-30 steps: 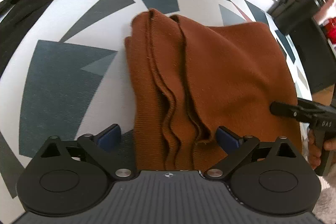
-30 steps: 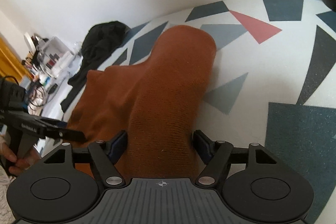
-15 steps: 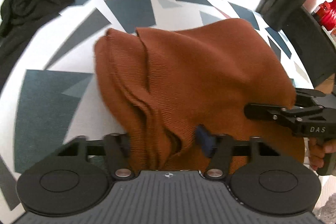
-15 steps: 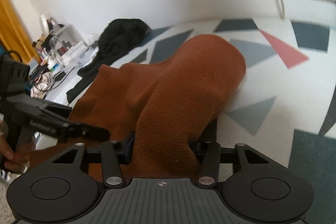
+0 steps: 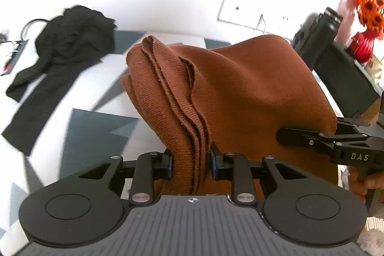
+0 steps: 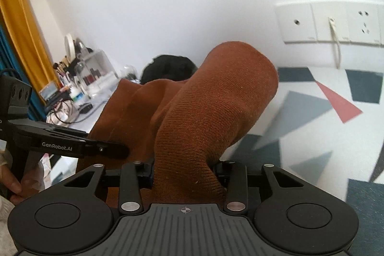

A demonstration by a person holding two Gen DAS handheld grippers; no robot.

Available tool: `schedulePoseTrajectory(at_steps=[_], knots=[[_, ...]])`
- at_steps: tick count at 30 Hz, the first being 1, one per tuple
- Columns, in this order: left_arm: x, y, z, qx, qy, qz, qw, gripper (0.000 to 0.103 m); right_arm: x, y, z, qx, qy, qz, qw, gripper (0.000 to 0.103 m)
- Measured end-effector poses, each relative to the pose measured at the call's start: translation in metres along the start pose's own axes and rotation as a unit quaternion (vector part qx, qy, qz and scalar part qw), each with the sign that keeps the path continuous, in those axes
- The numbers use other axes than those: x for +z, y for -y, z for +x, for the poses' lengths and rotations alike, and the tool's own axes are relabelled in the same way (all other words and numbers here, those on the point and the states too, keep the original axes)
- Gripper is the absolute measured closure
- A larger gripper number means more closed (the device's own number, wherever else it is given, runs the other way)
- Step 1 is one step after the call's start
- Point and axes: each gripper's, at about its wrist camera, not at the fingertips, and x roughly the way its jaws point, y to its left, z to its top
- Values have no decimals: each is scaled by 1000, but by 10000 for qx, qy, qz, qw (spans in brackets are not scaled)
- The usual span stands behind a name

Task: Fold clothes
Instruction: 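Lift the folded sweater off the table with both tools, then carry the held sweater with both tools toward the wooden chair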

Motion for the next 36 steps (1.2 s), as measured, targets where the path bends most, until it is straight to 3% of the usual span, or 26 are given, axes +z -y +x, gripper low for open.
schedulePoseTrajectory(at_steps=[4,8,15,20,26,30,36], knots=[[-9,-25,-31,-7,207,-226,9995,76,8,-30,1,32,100,-118,9999,68],[-28,-66,-71,-45,438,-491,9978,76,10,-87,12,87,88,-389,9992,68],[-83,-170,-168,150,918,-924,9914,76,6,-238,57,352,-37,-1032,9940,68],[-135,-256,-260,657,1352,-1350,9794,76,6,-360,104,949,-266,-1532,9833,68],[-198,-336,-354,1501,1680,-1996,9536,75,-2,-503,165,1853,-552,-2221,9557,68],[-238,-378,-405,2085,1853,-2529,9264,75,-11,-589,200,2526,-779,-2639,9276,68],[-296,-423,-468,2870,1977,-3263,8787,75,-30,-693,250,3391,-1186,-3048,8821,68]])
